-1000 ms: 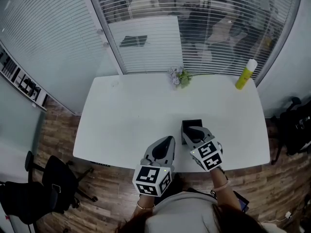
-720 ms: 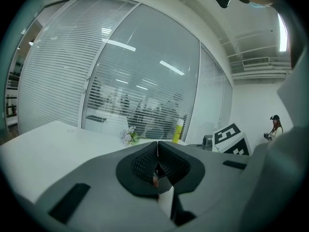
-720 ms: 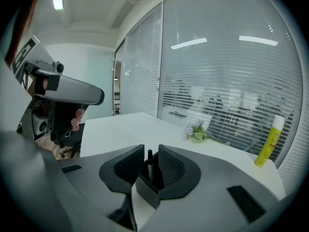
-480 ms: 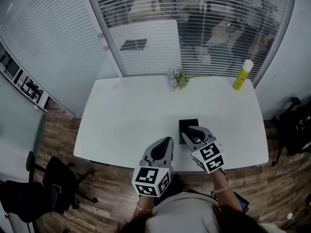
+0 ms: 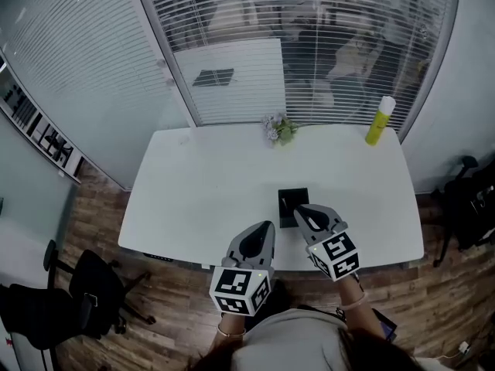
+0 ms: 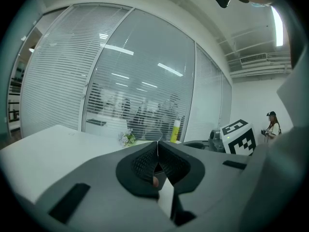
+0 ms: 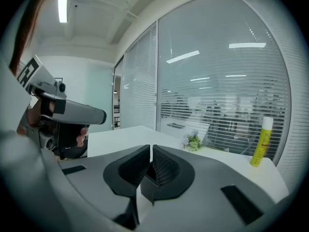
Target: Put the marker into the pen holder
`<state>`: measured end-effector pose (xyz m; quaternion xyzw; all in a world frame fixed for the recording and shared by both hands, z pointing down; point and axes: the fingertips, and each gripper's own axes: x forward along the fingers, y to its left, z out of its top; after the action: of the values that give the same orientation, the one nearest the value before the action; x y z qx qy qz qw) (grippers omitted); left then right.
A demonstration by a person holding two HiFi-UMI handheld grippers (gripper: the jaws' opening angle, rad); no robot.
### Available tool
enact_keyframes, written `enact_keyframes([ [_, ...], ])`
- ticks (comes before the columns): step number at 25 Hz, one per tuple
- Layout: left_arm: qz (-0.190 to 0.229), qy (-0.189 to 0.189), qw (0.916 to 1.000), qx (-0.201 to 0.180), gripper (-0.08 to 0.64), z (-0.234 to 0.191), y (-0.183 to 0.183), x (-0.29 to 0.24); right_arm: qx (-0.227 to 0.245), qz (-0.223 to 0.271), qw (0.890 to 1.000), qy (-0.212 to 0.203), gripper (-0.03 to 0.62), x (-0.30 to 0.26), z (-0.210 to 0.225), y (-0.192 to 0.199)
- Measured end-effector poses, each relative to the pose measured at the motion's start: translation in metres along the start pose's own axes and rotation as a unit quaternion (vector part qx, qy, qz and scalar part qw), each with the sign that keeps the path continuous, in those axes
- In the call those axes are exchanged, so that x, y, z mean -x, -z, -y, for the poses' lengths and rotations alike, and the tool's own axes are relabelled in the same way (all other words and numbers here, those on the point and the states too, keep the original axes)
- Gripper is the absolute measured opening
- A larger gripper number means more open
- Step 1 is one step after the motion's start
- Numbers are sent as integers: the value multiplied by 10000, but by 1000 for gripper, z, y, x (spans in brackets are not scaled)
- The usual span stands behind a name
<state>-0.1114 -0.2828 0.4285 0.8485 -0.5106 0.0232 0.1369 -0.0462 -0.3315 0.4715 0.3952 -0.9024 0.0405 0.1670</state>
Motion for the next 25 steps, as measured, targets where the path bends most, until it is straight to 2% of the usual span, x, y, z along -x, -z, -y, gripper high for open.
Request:
enact_keyframes([
  [25,71,-131,9997,-195,21,59,2,26,3,573,9982,-162,28,89,-8,-20],
])
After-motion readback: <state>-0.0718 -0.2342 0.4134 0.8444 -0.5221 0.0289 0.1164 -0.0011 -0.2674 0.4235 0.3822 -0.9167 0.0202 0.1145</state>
